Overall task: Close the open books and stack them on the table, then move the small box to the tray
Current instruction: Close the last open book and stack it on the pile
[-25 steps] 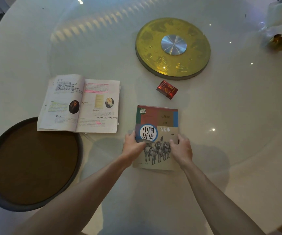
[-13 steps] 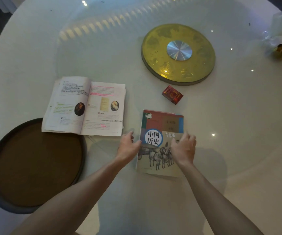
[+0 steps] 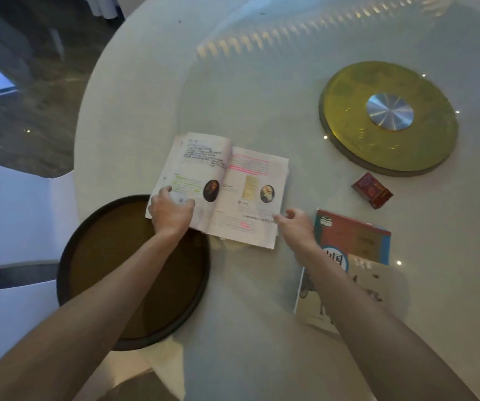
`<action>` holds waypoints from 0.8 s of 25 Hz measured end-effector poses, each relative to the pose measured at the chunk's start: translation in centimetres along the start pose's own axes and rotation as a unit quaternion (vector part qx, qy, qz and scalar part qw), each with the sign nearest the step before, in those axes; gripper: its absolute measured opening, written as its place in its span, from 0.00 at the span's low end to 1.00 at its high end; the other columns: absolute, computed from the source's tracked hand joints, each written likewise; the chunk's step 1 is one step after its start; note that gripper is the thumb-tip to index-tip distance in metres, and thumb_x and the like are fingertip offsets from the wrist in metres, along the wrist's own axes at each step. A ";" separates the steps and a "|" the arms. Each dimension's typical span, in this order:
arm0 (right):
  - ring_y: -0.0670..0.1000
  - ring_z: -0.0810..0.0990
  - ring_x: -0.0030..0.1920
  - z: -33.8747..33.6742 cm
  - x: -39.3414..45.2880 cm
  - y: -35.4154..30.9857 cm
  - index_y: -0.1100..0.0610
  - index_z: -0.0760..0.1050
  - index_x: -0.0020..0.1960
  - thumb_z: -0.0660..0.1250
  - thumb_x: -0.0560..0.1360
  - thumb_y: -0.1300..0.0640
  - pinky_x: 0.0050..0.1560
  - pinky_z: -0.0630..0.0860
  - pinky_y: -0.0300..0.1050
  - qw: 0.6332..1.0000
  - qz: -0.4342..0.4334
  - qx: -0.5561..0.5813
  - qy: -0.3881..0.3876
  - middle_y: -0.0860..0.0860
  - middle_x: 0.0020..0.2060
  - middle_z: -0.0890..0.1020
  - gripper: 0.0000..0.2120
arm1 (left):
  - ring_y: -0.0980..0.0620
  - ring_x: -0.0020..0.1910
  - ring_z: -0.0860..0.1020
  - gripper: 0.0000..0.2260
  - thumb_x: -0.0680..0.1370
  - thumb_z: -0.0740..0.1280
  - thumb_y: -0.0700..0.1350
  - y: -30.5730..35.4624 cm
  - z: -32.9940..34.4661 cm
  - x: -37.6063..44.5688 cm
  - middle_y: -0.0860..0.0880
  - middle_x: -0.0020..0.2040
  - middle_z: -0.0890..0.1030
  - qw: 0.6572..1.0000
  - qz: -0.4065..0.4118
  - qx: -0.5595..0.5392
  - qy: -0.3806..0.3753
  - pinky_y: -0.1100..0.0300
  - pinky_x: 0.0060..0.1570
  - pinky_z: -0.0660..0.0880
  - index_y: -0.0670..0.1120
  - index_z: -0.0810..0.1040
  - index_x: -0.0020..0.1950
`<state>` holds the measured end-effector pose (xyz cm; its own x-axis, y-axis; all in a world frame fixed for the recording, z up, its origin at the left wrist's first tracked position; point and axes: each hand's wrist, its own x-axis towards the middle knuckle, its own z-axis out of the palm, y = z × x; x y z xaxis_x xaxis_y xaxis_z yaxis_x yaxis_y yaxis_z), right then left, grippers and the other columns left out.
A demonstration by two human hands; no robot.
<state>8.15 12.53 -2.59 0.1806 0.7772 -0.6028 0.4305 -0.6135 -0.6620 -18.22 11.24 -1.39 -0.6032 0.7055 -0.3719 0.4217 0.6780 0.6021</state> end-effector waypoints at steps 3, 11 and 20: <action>0.56 0.84 0.57 1.8 1.2 -0.3 0.60 0.76 0.69 0.69 0.79 0.51 0.59 0.82 0.55 1.000 0.026 0.011 -0.004 0.54 0.58 0.84 0.22 | 0.40 0.66 0.75 0.31 0.72 0.70 0.55 -1.2 -1.2 3.7 0.43 0.68 0.77 0.998 -0.041 0.001 -0.041 0.44 0.64 0.74 0.45 0.71 0.72; 0.57 0.86 0.53 2.5 2.4 -0.9 0.60 0.79 0.60 0.69 0.76 0.52 0.51 0.82 0.53 0.997 0.067 0.006 0.043 0.56 0.54 0.86 0.16 | 0.39 0.62 0.77 0.34 0.72 0.66 0.66 -0.7 -1.7 6.6 0.42 0.66 0.75 0.990 -0.085 0.097 -0.052 0.44 0.61 0.76 0.46 0.72 0.70; 0.58 0.79 0.42 2.3 2.8 -1.0 0.71 0.80 0.53 0.66 0.79 0.51 0.44 0.74 0.50 0.996 0.062 0.011 0.065 0.65 0.45 0.84 0.21 | 0.54 0.40 0.83 0.14 0.74 0.76 0.52 3.8 0.5 1.8 0.50 0.44 0.87 0.961 0.081 -0.101 -0.243 0.60 0.37 0.77 0.42 0.86 0.48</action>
<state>6.19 15.01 -4.58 0.3451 0.7055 -0.6190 0.3788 -0.7081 -0.5958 -17.31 15.18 -0.10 -0.1335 0.8448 -0.5182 0.3142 0.5320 0.7863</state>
